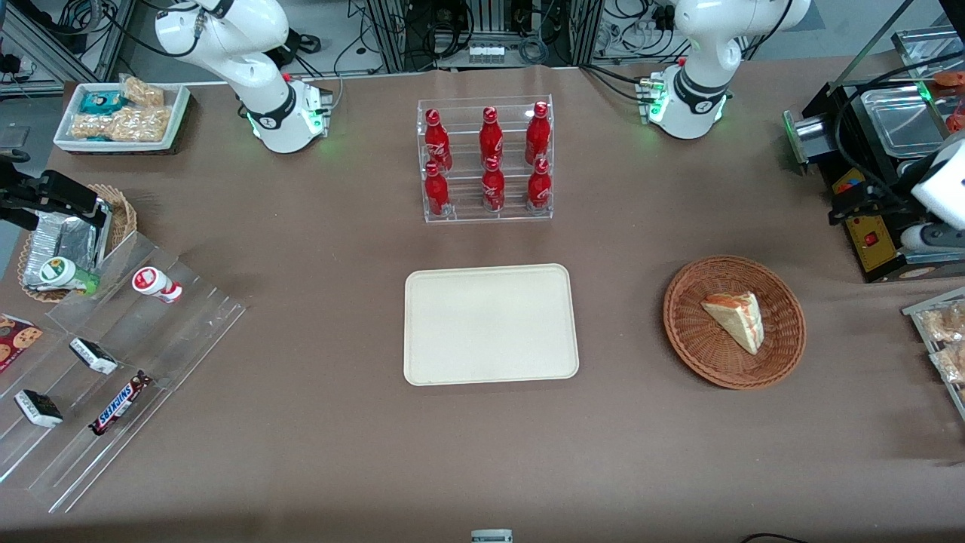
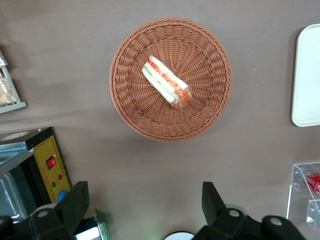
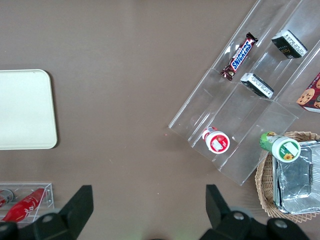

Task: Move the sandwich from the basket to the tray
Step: 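Move the left gripper over the wicker basket above the wrapped sandwich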

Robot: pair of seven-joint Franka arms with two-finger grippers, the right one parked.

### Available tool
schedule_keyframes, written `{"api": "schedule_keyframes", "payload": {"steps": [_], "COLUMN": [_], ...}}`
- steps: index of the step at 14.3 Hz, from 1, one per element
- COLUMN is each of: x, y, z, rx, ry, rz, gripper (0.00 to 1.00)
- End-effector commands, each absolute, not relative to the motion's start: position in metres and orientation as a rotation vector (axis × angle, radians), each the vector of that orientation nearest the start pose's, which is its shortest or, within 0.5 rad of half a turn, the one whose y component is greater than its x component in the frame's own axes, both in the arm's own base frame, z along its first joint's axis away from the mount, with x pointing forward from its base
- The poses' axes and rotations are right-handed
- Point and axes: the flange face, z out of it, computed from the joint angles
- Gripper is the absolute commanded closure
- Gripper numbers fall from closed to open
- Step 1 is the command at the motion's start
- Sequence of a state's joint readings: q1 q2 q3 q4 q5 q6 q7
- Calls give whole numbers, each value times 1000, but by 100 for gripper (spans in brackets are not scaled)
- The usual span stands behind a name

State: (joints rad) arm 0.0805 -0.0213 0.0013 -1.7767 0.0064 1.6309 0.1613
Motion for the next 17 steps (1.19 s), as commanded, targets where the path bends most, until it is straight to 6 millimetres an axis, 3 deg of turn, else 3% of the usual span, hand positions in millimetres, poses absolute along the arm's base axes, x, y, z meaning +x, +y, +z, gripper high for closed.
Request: {"api": "schedule_keyframes", "payload": {"steps": [1,4,7,12,15,17], "x": [537,536,539,547,554,559], "y": [46,46,35,24,4,-6], "z": [493,433,381,342,313,296], "rx": [-3136,-3136,-3130,-3064,-2943,-2894], "ry": [147,140,-92,-567,-995,-1138], "rz": [187,170,135,147,116,89], "gripper": [0,0,0,0,0,0]}}
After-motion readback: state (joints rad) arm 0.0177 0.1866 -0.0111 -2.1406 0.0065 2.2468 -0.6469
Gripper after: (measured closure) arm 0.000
